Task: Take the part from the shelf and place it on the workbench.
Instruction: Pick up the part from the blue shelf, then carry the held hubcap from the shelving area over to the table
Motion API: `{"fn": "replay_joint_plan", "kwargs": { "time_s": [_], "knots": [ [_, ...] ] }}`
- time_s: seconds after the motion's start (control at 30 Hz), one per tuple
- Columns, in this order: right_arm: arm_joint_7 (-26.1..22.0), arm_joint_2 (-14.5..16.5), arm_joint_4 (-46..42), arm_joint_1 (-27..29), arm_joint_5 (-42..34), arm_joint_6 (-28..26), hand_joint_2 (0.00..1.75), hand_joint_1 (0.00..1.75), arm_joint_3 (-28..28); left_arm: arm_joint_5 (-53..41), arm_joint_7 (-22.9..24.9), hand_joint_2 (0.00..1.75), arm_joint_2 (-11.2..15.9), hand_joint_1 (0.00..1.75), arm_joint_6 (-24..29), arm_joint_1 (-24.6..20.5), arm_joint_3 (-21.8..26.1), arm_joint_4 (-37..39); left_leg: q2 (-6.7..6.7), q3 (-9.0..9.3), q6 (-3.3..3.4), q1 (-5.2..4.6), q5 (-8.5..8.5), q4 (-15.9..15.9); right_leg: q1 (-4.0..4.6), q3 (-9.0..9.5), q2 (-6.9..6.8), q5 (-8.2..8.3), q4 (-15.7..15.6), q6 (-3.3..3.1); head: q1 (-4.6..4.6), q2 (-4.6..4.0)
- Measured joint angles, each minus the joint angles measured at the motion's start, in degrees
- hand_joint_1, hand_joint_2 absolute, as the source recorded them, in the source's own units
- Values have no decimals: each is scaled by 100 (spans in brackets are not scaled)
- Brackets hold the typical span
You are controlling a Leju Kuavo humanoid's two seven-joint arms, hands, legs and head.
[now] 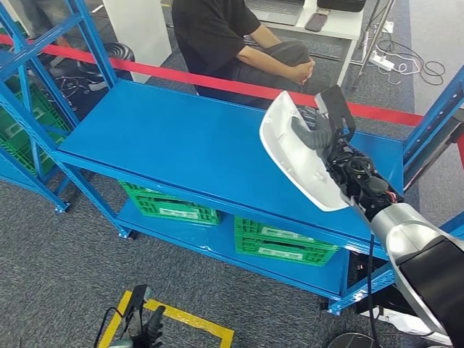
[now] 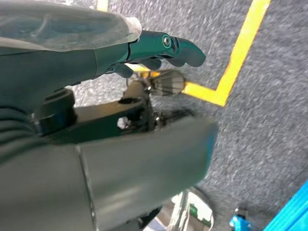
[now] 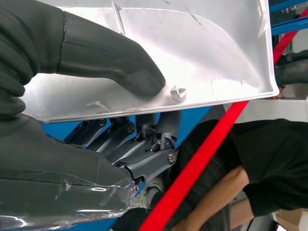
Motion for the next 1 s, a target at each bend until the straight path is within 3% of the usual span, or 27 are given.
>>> {"fn": "replay_joint_plan", "kwargs": {
  "time_s": [0.17, 0.33, 1.0],
  "knots": [
    [0, 1, -72, 37, 42, -34, 175, 175, 0, -37, -412, 175, 4, 0, 235, -15, 1, 0, 0, 0, 0, 0, 0, 0, 0, 0, -1, 0, 0, 0, 1, 0],
    [30, 1, -127, 74, 58, -44, 175, 175, 0, 108, -659, 175, 14, 0, 67, -25, 1, 0, 0, -1, 0, 0, 0, 0, 0, 0, 0, 0, 0, 0, 0, 0],
    [40, 1, -232, 136, 58, -39, 175, 175, -21, 45, -641, 175, 60, 0, 19, -18, 1, 0, 0, -1, 0, 0, 0, 0, 0, -1, 0, 0, 0, 0, -1, 0]
  ]
}}
